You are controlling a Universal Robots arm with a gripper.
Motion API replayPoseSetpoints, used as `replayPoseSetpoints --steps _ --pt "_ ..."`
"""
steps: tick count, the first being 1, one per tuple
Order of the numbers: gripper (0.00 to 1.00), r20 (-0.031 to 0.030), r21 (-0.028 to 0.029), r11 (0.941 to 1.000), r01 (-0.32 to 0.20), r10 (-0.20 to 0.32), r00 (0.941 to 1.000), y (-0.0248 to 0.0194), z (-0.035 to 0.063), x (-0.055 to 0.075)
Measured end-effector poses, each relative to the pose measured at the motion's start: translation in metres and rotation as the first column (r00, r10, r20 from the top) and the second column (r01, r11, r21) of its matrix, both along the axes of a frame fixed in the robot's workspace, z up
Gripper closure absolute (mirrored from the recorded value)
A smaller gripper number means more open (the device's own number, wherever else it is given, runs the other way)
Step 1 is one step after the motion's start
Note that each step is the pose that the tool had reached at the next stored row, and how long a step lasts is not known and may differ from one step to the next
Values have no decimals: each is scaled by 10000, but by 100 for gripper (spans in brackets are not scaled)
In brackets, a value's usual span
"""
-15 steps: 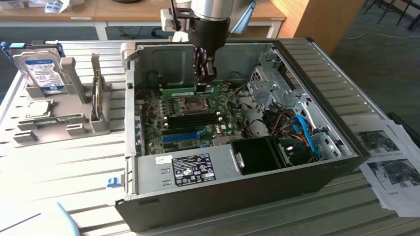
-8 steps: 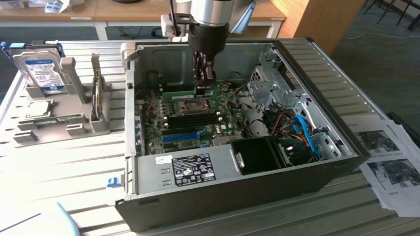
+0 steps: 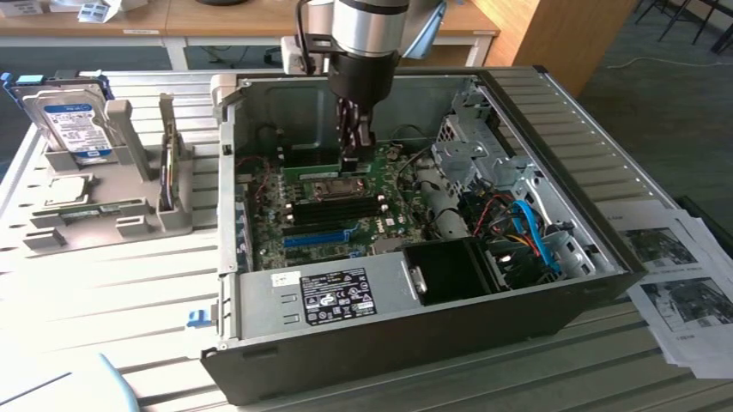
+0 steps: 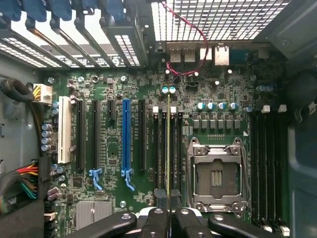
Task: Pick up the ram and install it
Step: 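Insert the ram into the slot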
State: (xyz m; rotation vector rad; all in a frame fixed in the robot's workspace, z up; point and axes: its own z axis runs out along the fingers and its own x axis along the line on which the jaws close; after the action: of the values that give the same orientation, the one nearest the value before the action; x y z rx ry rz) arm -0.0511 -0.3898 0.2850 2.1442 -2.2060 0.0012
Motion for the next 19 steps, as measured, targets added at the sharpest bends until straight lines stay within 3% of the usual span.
replayPoseSetpoints --steps 15,19 --pt "89 0 0 10000 0 0 10000 0 -225 0" --pt "89 0 -1 10000 1 -1 10000 0 -228 0"
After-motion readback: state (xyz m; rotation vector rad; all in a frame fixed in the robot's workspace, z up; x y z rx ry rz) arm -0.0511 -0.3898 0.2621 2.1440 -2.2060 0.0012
